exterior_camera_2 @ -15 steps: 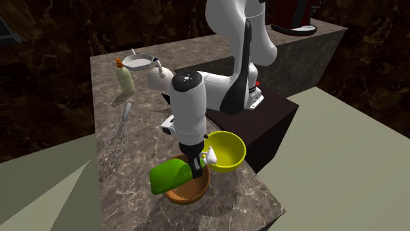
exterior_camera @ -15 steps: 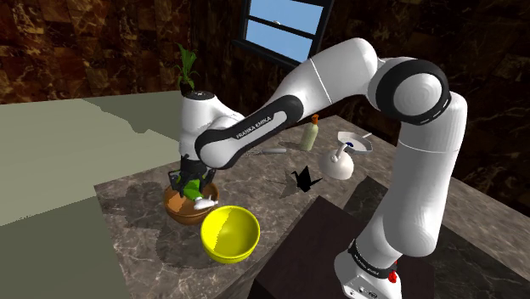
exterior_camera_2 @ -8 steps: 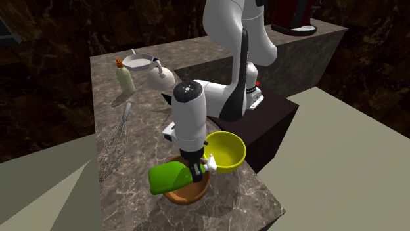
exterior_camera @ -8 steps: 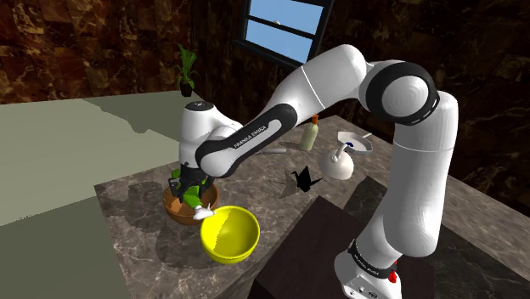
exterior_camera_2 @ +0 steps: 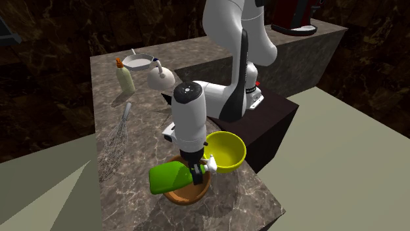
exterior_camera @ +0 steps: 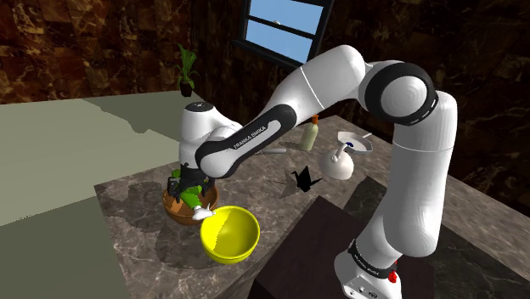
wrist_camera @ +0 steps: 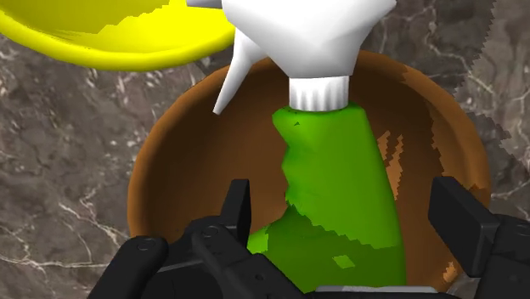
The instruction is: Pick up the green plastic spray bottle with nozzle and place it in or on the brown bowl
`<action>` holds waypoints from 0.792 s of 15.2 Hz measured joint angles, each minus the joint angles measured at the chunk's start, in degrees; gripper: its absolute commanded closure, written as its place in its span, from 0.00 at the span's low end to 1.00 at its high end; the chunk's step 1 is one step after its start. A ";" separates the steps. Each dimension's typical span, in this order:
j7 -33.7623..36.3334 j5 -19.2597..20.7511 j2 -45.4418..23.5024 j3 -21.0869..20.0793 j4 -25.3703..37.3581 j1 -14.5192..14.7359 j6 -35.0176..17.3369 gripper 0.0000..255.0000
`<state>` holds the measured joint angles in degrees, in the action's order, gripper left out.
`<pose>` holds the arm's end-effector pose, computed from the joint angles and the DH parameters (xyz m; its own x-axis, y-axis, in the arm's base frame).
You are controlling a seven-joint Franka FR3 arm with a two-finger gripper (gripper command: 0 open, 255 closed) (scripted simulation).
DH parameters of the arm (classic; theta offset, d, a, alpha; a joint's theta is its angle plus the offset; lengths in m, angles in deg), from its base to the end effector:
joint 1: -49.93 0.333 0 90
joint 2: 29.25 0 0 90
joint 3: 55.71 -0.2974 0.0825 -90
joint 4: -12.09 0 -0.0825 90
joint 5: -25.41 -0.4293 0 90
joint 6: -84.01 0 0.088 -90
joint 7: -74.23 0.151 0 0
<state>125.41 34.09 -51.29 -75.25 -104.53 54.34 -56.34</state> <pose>0.5751 0.2566 0.1752 0.9255 -0.3784 0.0185 -0.3768 -0.9244 -0.0595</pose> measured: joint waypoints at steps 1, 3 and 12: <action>0.01 0.01 -0.03 0.01 -0.01 0.00 -0.01 0.00; 0.01 0.01 -0.05 0.02 -0.01 -0.01 -0.02 0.00; -1.82 -2.68 5.23 -1.29 0.65 -1.25 5.61 0.00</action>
<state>123.60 31.41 -46.07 -76.53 -103.87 53.09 -50.73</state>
